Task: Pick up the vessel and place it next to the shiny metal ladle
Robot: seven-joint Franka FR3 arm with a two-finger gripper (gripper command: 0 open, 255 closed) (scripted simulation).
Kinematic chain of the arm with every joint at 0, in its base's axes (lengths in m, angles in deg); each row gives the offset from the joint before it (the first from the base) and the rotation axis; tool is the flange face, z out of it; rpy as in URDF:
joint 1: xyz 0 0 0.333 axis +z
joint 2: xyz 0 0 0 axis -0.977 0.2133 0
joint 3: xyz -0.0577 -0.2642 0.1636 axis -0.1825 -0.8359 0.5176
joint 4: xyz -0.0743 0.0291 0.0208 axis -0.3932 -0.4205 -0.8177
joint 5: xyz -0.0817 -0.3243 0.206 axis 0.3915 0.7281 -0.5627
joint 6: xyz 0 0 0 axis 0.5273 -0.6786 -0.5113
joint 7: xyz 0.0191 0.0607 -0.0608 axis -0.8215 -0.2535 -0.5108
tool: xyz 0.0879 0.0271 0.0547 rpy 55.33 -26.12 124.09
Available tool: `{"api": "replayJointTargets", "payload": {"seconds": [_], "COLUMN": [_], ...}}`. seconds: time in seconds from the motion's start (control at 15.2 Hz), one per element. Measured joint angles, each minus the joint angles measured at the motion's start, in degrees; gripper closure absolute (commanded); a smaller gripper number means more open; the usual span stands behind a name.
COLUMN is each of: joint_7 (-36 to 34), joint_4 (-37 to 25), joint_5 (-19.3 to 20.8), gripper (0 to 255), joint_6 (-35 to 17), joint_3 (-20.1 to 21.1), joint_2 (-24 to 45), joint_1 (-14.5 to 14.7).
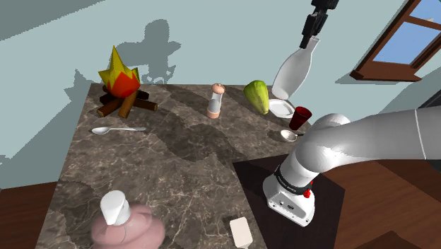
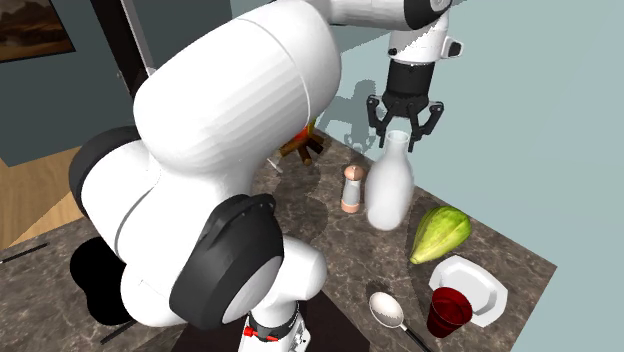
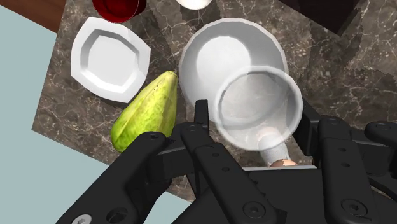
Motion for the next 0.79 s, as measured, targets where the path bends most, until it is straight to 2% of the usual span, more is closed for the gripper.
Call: {"api": "replayJointTargets", "payload": {"seconds": [0.79], "joint_7": [-1.21], "joint_4": [11.62], "joint_5": [1.48], "gripper": [255], "joint_6": [-7.92], "joint_3": [-1.33], "joint_2": [-3.74], "joint_1": [-0.84]}}
